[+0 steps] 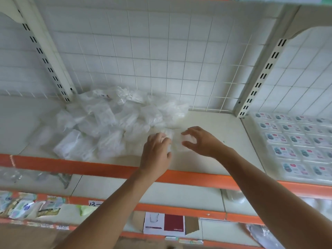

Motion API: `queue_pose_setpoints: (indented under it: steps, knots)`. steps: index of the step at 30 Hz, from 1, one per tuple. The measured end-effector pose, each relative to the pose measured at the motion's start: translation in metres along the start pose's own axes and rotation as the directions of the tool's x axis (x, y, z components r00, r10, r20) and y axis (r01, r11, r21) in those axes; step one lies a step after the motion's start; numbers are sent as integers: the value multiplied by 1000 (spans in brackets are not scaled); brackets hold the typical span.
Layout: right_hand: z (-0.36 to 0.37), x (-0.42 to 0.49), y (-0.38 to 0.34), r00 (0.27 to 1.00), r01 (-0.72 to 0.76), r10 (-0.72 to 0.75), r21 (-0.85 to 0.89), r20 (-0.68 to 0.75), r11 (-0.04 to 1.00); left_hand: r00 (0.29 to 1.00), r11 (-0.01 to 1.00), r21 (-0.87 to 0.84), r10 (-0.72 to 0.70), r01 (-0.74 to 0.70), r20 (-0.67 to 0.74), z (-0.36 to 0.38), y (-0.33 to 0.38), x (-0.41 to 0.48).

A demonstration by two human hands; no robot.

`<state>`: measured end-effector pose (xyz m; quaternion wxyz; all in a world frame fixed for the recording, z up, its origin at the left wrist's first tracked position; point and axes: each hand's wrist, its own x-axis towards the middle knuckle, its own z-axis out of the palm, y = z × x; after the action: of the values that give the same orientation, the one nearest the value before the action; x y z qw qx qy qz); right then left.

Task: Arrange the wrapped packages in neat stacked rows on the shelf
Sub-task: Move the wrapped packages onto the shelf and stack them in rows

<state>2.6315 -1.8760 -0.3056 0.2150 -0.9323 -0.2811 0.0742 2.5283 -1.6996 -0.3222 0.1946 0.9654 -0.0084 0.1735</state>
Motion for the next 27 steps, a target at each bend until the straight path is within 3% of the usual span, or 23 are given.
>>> queue_pose_setpoints:
  steps: [4, 12, 16, 27]
  knots:
    - [-2, -21, 2, 994, -112, 111, -62, -27, 992, 997, 995, -67, 79, -78, 17, 7, 5, -2]
    - [0, -50, -14, 931, -359, 342, -145, -131, 922, 998, 976, -208, -69, 67, -1, 16, 15, 6]
    - [3, -48, -22, 922, -386, 363, -230, -137, 893, 995, 977, -188, -87, 95, 51, 17, 17, 13]
    - [-43, -83, 49, 880, -338, 282, -85, -382, 937, 999, 948, -314, 50, -47, 2, 36, 78, 41]
